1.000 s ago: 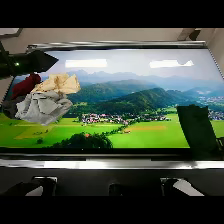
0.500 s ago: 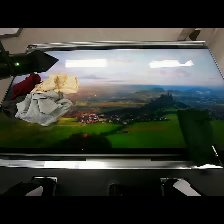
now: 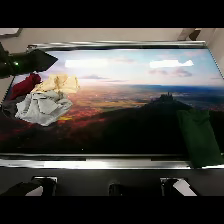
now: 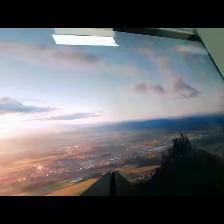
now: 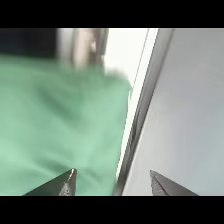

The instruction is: Fold the shirts.

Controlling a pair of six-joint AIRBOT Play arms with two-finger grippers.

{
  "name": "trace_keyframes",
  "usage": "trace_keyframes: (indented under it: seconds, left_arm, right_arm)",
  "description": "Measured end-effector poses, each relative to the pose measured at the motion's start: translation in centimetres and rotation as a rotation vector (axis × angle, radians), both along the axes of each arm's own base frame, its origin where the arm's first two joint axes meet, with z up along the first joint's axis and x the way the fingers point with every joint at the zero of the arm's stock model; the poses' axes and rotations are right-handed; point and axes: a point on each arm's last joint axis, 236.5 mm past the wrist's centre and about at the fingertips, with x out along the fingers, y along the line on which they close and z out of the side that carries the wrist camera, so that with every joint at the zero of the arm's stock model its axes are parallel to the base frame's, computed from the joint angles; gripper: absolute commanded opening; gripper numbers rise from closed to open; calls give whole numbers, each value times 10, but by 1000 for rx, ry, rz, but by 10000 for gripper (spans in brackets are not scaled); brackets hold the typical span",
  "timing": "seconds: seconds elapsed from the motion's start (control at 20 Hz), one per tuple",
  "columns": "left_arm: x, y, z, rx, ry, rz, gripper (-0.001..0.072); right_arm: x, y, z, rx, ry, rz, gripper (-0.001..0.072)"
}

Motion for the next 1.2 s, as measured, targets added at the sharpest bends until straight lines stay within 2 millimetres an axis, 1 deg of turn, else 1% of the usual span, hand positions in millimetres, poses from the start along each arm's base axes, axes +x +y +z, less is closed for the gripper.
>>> trace_keyframes:
  seconds: [0.05, 0.1, 0.15, 0.2, 0.25, 0.3, 0.35, 0.4, 0.45, 0.5, 0.55, 0.6, 0.65, 0.7, 0.75, 0.8, 0.85, 0.95, 1.05, 1.2]
  left_arm:
    - [2, 2, 5, 4, -16, 7, 26]
    - [4, 5, 9, 22, -38, 19, 25]
    - [10, 10, 14, 59, -65, 42, 25]
    - [17, 19, 12, 115, -75, 77, 26]
    - [27, 30, 5, 188, -68, 123, 29]
    - [35, 42, -7, 264, -47, 165, 41]
    - [43, 54, -21, 339, -16, 203, 186]
    - [49, 64, -43, 408, 42, 231, 521]
    - [51, 72, -67, 459, 119, 247, 711]
    - [46, 78, -98, 501, 232, 254, 710]
    - [35, 80, -130, 540, 354, 239, 710]
    - [19, 80, -162, 574, 480, 211, 710]
    - [3, 78, -184, 594, 571, 180, 710]
    - [-10, 74, -199, 600, 625, 158, 709]
    - [-21, 69, -210, 591, 657, 150, 709]
    - [-29, 64, -218, 577, 667, 151, 709]
    - [-33, 59, -224, 558, 663, 155, 710]
    - [-39, 55, -233, 542, 660, 163, 710]
    - [-43, 50, -240, 530, 662, 165, 710]
    - [-45, 47, -244, 520, 660, 166, 710]
  right_arm:
    - [15, -22, 30, -99, -57, 26, 556]
    - [36, -41, 64, -204, -128, 71, 555]
    - [70, -54, 104, -321, -230, 149, 555]
    - [107, -58, 144, -429, -330, 238, 555]
    - [147, -50, 183, -529, -429, 345, 555]
    - [186, -29, 213, -592, -517, 450, 556]
    - [225, 5, 233, -614, -600, 562, 562]
    - [256, 41, 239, -600, -650, 665, 565]
    - [284, 84, 231, -543, -671, 772, 609]
    - [304, 127, 212, -459, -659, 868, 615]
    - [314, 165, 187, -363, -623, 942, 619]
    - [317, 202, 156, -254, -557, 1011, 619]
    - [315, 230, 128, -157, -487, 1062, 620]
    - [309, 254, 102, -69, -409, 1107, 620]
    - [302, 272, 84, 1, -353, 1136, 620]
    - [295, 284, 69, 55, -297, 1158, 619]
    - [289, 293, 59, 94, -256, 1170, 619]
    - [279, 304, 47, 148, -194, 1187, 619]
    - [271, 309, 41, 178, -153, 1196, 619]
    - [264, 312, 36, 204, -120, 1199, 619]
